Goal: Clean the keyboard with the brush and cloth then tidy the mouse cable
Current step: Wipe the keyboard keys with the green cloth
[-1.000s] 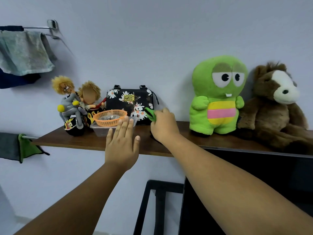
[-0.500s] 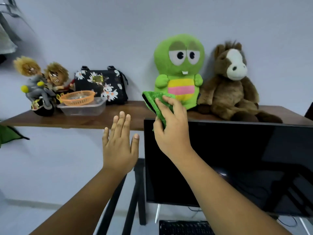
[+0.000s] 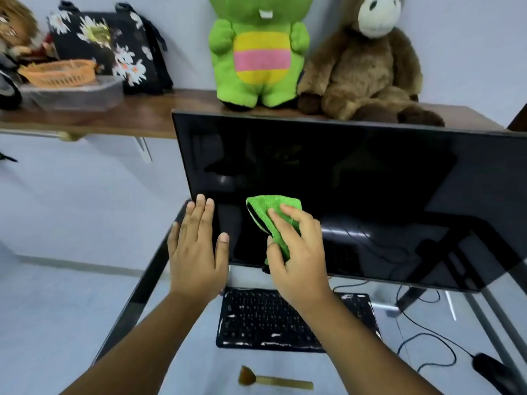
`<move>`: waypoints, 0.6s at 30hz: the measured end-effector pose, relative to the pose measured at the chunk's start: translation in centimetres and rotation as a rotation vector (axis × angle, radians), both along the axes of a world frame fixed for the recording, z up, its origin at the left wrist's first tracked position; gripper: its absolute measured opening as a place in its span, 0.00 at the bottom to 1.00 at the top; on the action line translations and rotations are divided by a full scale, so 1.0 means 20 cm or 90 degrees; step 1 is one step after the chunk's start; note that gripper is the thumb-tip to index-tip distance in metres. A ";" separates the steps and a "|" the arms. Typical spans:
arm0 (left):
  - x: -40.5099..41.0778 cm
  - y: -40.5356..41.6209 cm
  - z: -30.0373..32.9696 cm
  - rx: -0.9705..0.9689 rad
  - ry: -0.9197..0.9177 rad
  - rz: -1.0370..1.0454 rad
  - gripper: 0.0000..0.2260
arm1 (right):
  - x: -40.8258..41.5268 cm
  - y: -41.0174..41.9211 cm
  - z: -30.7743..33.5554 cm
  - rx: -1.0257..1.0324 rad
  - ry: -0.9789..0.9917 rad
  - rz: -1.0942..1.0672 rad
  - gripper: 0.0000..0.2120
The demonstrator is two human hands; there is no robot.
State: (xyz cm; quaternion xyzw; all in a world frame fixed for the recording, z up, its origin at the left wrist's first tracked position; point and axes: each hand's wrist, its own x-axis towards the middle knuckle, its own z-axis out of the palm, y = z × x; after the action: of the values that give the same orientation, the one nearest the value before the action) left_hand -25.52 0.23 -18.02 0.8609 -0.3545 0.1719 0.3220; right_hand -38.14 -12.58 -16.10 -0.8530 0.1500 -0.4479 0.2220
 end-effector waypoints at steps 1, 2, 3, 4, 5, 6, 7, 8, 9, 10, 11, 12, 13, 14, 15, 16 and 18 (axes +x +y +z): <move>-0.02 0.00 -0.05 0.013 0.010 0.001 0.26 | -0.03 0.00 -0.06 0.011 0.016 -0.003 0.22; -0.04 0.00 -0.10 0.027 0.022 0.000 0.26 | -0.05 -0.01 -0.12 0.019 0.032 -0.008 0.22; -0.06 0.00 -0.15 0.043 0.034 -0.001 0.26 | -0.07 -0.01 -0.17 0.026 0.049 -0.011 0.22; -0.07 0.00 -0.21 0.063 0.048 -0.004 0.27 | -0.09 -0.01 -0.24 0.037 0.072 -0.013 0.22; -0.08 0.00 -0.27 0.082 0.062 -0.006 0.27 | -0.11 -0.01 -0.30 0.051 0.098 -0.016 0.22; -0.08 0.01 -0.32 0.100 0.075 -0.008 0.27 | -0.12 0.00 -0.36 0.063 0.124 -0.018 0.22; -0.08 0.02 -0.38 0.120 0.090 -0.009 0.27 | -0.12 0.00 -0.42 0.077 0.150 -0.021 0.22; -0.08 0.03 -0.43 0.142 0.102 -0.009 0.27 | -0.12 -0.01 -0.48 0.087 0.172 -0.026 0.22; -0.07 0.05 -0.49 0.165 0.115 -0.010 0.27 | -0.12 -0.01 -0.53 0.097 0.194 -0.031 0.22; -0.07 0.07 -0.54 0.187 0.127 -0.010 0.27 | -0.13 0.00 -0.58 0.109 0.218 -0.039 0.22; -0.07 0.08 -0.58 0.210 0.140 -0.011 0.28 | -0.13 0.00 -0.62 0.119 0.240 -0.044 0.22; -0.06 0.10 -0.63 0.239 0.157 -0.013 0.28 | -0.13 0.00 -0.68 0.129 0.263 -0.049 0.23; -0.05 0.12 -0.67 0.269 0.175 -0.011 0.29 | -0.13 0.00 -0.73 0.137 0.283 -0.056 0.23; -0.03 0.14 -0.72 0.303 0.194 -0.010 0.30 | -0.12 0.01 -0.78 0.145 0.303 -0.066 0.23; -0.02 0.17 -0.76 0.335 0.216 -0.009 0.32 | -0.12 0.01 -0.82 0.155 0.320 -0.076 0.23; -0.01 0.19 -0.80 0.366 0.235 -0.011 0.34 | -0.11 0.01 -0.85 0.163 0.336 -0.086 0.23; 0.01 0.24 -0.87 0.415 0.275 -0.027 0.37 | -0.09 0.00 -0.91 0.180 0.361 -0.100 0.23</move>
State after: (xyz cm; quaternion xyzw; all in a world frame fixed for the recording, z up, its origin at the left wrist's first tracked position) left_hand -25.37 4.99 -35.40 0.9268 -0.3325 -0.1413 0.1024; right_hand -40.03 -12.63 -34.24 -0.8903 0.3320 -0.1827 0.2525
